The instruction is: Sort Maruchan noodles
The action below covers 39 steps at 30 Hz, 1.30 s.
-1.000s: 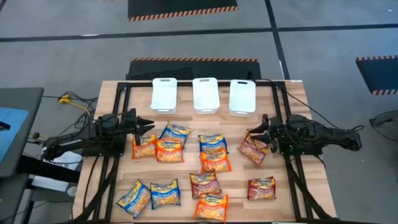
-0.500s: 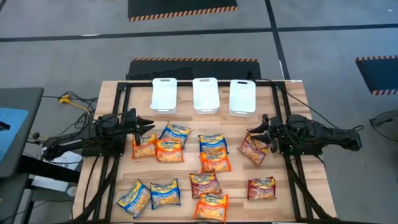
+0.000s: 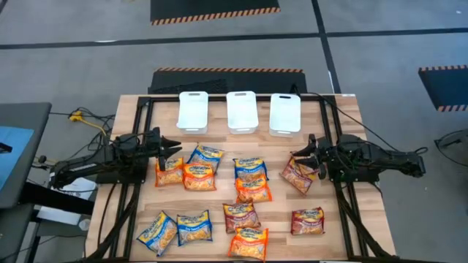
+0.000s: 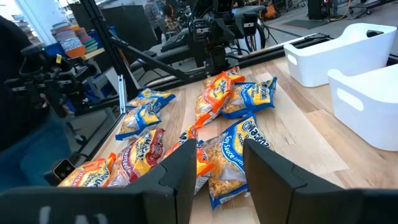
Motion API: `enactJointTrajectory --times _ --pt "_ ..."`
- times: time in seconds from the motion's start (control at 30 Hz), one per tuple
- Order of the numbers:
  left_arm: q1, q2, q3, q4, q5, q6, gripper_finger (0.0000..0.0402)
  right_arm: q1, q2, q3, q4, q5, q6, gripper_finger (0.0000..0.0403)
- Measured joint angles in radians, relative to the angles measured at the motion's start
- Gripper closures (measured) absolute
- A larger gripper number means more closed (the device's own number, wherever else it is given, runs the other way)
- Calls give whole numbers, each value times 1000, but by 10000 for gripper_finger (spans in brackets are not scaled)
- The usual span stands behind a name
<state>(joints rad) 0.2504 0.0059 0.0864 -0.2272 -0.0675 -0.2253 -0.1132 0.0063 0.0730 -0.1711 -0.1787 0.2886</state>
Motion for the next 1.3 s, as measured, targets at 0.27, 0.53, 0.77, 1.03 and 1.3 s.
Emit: enactJointTrajectory --times 0.27,0.53,0.77,1.03,1.3 --pt "0 0 0 0 0 -4 306 0 0 0 0 0 0 246" --pt "0 0 -1 8 -65 -13 306 0 0 0 0 0 0 246" --pt "0 0 -1 8 -72 -167 306 0 0 0 0 0 -2 246" --pt "0 0 -5 58 -94 -549 306 0 0 -4 43 3 -29 246" --pt "0 0 -5 73 -130 -713 306 -2 -1 -7 163 -25 40 246"
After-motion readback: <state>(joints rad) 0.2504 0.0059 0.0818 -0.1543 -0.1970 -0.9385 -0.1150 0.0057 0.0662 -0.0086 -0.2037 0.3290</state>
